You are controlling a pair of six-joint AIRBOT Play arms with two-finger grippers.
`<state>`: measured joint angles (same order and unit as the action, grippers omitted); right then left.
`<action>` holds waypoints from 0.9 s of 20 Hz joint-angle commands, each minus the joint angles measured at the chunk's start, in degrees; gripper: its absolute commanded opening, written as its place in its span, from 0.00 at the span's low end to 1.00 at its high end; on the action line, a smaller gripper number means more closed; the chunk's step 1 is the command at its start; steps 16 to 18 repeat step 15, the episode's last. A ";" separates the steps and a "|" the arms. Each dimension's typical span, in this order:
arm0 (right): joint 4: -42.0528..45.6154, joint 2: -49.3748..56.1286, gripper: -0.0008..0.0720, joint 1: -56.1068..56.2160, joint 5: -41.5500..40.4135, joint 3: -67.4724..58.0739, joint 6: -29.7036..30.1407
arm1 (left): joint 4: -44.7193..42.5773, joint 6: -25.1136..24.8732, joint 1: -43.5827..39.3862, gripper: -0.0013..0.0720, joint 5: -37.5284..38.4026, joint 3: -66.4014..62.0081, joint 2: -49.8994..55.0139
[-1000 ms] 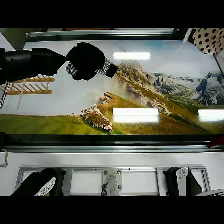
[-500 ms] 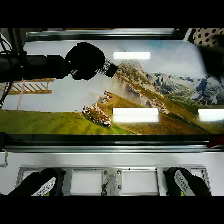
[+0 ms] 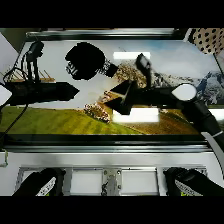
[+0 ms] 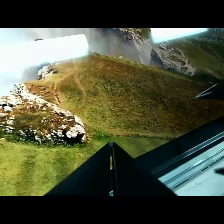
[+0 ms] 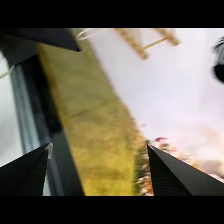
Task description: Fold the clothes and pants, and hang the long-sleeved shirts on hangers.
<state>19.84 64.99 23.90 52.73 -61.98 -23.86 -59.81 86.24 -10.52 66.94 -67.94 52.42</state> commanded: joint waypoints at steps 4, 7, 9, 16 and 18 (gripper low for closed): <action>0.52 3.50 0.06 6.40 -1.73 0.28 -0.15 | 0.00 0.28 0.02 0.04 -3.08 2.64 -3.96; 0.52 3.52 0.05 6.40 -1.73 0.28 -0.15 | -0.11 0.28 0.02 0.04 -4.20 2.64 -4.57; 0.52 3.61 0.05 6.40 -1.73 0.28 -0.17 | -0.11 0.28 0.02 0.04 -4.15 2.64 -4.50; 0.52 3.72 0.05 6.40 -1.73 0.28 -0.17 | -0.13 0.28 0.02 0.04 -4.22 2.64 -4.50; 0.52 3.72 0.05 6.40 -1.73 0.28 -0.17 | -0.13 0.28 0.02 0.04 -4.22 2.64 -4.50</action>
